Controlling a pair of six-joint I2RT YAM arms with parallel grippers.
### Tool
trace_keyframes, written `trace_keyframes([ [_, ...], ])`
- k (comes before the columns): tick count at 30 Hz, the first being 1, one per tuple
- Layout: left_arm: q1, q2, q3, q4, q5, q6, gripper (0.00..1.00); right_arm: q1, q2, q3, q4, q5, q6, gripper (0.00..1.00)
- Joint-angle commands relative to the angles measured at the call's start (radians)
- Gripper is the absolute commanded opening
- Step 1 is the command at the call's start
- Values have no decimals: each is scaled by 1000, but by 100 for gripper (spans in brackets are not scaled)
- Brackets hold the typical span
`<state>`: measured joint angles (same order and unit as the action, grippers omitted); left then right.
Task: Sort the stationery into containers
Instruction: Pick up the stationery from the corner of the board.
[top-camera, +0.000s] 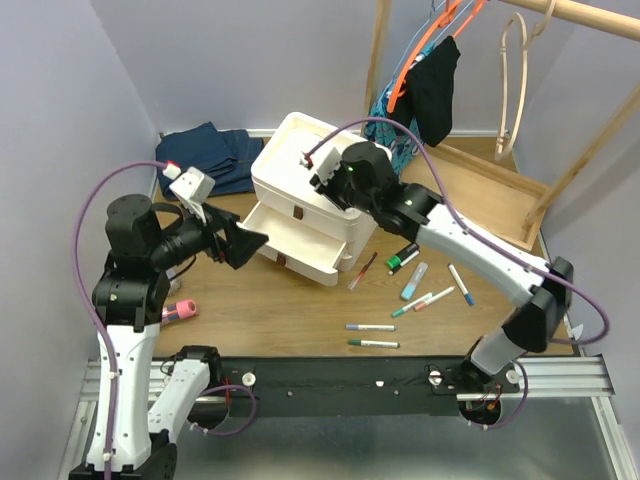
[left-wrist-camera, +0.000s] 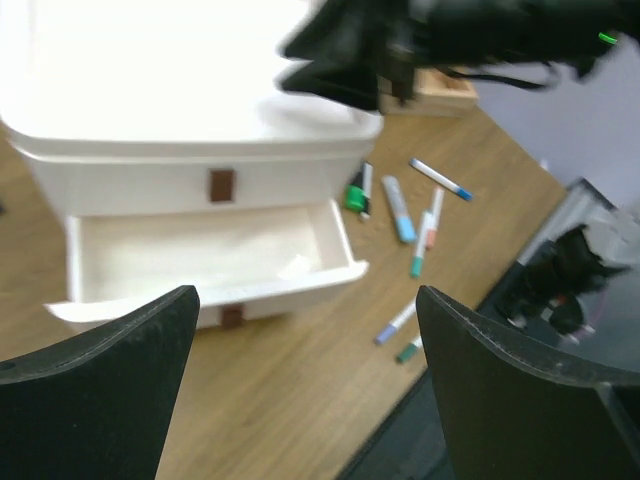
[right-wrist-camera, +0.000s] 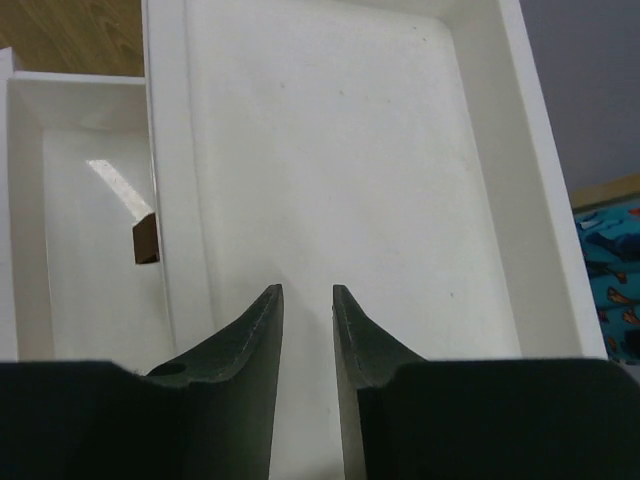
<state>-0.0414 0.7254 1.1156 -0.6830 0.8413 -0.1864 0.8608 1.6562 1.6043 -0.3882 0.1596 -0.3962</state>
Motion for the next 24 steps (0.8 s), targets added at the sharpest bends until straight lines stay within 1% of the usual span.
trace_keyframes([
  [1,5,115,151,-67,-263,128,99,6,-181,-87,-103,1,22,42],
  [2,11,164,217,-81,-336,154,99,6,-215,-139,-107,-5,16,45],
  [4,41,209,277,-99,-424,182,98,0,-307,-191,-110,-14,19,50],
  [5,81,245,323,-99,-454,182,98,-3,-340,-211,-118,-43,4,51],
  [6,147,262,345,-102,-488,182,99,-6,-369,-268,-112,-57,-4,52],
  [9,227,341,421,-171,-537,243,98,-5,-495,-355,-49,-74,-6,57],
  [10,268,364,444,-249,-545,289,98,-6,-513,-384,-38,-65,11,58],
  [11,287,391,504,-300,-544,316,97,-8,-530,-388,-40,-55,57,58],
  [12,297,446,530,-355,-545,353,97,-12,-536,-386,-52,-63,77,58],
  [13,304,472,553,-466,-557,436,96,-22,-541,-391,-57,-80,92,58],
  [14,304,495,569,-511,-573,480,94,-23,-547,-395,-55,-113,102,58],
  [16,314,510,532,-558,-606,548,94,-25,-543,-399,-55,-143,108,60],
  [17,330,502,470,-559,-623,635,97,-23,-535,-380,-63,-161,108,61],
  [19,344,476,420,-601,-607,773,97,-25,-498,-354,-87,-195,77,62],
  [20,369,468,380,-613,-581,906,98,-23,-483,-310,-100,-206,59,63],
  [21,379,456,371,-631,-570,994,98,-26,-458,-275,-141,-207,36,63],
  [22,389,456,366,-708,-556,1083,98,-38,-410,-235,-167,-210,36,64],
  [23,400,459,357,-746,-550,1166,98,-45,-382,-189,-193,-221,31,64],
  [24,434,459,343,-774,-564,1317,97,-45,-362,-126,-237,-219,11,64],
])
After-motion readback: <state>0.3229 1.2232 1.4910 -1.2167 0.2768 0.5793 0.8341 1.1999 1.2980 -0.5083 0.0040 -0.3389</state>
